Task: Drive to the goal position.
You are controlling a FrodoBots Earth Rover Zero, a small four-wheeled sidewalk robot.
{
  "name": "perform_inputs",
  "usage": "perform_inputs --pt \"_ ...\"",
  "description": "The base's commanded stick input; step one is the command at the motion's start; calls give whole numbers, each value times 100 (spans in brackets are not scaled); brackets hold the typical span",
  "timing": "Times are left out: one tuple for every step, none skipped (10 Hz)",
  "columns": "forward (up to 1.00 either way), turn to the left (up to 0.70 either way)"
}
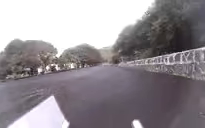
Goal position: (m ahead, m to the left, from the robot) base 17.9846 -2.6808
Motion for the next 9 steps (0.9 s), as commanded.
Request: perform_inputs --pt "100 0" --pt "100 0" --pt "100 0" --pt "100 0" --pt "100 0" --pt "100 0" --pt "100 -40" --pt "100 -40" --pt "100 -40"
